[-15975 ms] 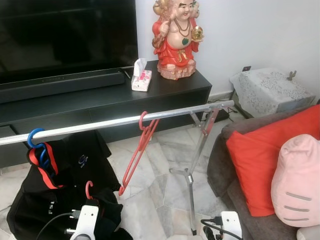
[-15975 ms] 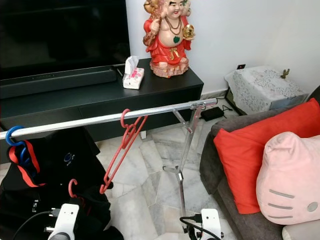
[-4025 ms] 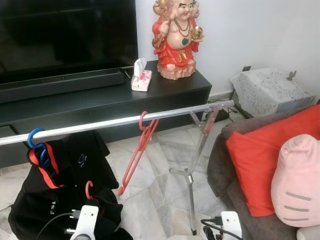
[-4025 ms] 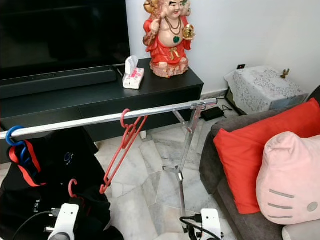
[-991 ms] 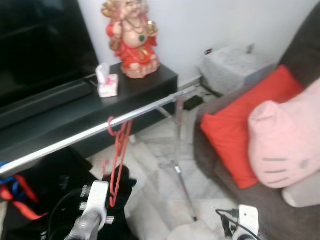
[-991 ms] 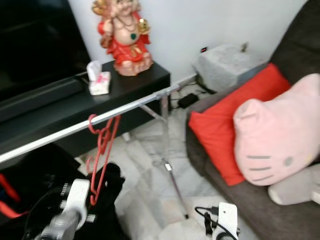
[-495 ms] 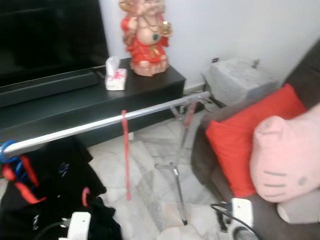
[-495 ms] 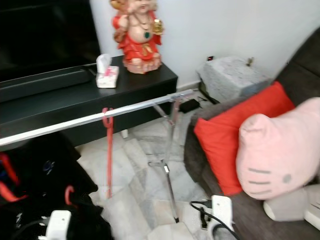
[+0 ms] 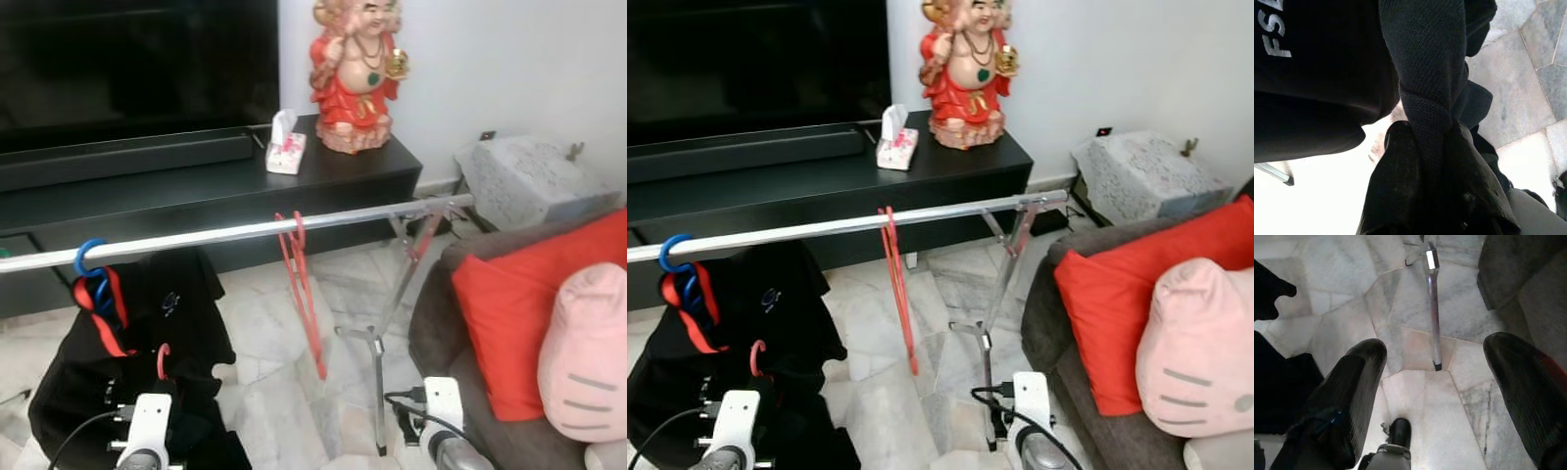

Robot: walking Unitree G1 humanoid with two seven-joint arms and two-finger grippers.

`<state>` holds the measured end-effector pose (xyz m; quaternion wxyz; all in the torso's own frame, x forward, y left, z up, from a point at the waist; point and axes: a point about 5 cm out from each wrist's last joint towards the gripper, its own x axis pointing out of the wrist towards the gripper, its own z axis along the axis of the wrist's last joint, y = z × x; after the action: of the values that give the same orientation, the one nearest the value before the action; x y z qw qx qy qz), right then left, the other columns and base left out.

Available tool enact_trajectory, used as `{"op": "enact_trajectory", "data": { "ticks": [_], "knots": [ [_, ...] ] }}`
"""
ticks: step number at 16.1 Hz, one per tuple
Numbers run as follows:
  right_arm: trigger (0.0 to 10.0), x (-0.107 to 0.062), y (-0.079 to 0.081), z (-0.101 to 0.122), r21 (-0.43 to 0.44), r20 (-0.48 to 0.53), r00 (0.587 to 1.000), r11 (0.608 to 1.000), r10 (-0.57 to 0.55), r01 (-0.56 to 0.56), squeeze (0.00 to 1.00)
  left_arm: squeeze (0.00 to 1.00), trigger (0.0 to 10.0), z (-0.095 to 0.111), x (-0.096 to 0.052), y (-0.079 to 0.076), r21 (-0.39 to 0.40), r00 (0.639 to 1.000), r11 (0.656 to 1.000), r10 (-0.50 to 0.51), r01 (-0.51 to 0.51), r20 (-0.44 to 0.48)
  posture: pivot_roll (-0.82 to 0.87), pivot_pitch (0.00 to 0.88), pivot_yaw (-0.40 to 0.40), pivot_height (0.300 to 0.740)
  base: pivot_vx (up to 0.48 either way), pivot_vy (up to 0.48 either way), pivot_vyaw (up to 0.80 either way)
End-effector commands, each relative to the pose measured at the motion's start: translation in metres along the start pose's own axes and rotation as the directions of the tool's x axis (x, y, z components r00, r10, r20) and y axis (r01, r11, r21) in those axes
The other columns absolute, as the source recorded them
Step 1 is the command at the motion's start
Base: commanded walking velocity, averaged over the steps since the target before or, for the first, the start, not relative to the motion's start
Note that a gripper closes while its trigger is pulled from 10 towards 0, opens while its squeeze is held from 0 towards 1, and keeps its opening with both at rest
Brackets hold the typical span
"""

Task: Hang hanger

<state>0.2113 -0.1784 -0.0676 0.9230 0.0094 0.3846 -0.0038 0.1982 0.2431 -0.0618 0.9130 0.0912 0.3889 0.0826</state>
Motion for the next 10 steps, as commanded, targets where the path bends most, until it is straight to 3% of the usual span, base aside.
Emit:
{"op": "enact_trajectory", "data": {
  "ticks": [1, 5, 7, 10],
  "knots": [
    [10.0, 0.0, -0.002, -0.001, -0.014, -0.014, 1.0, 1.0, -0.004, 0.004, 0.0, 0.0, 10.0, -0.005, -0.002, -0.002, 0.011, 1.0, 1.0, -0.007, 0.007, -0.003, -0.08, 0.0, -0.052, 0.74, 0.0, 0.0, 0.0],
    [10.0, -0.002, -0.01, -0.004, 0.043, -0.005, 0.999, 0.998, -0.054, 0.054, 0.0, 0.0, 10.0, -0.018, -0.005, -0.011, 0.064, 0.997, 0.996, -0.059, 0.062, -0.051, -0.13, 0.0, 0.035, 0.74, 0.0, 0.0, 0.0],
    [10.0, -0.005, -0.013, -0.012, 0.08, -0.015, 0.997, 0.994, -0.077, 0.078, 0.0, 0.0, 10.0, -0.008, -0.002, -0.012, 0.081, 0.997, 0.994, -0.071, 0.074, -0.037, -0.15, 0.0, 0.037, 0.74, 0.0, 0.0, 0.0],
    [10.0, -0.01, -0.014, -0.026, 0.065, -0.049, 0.996, 0.995, -0.074, 0.077, 0.0, 0.0, 10.0, 0.004, 0.001, -0.018, 0.059, 0.998, 0.996, -0.068, 0.069, -0.007, -0.16, 0.0, 0.022, 0.74, 0.0, 0.0, 0.0]
  ]
}}
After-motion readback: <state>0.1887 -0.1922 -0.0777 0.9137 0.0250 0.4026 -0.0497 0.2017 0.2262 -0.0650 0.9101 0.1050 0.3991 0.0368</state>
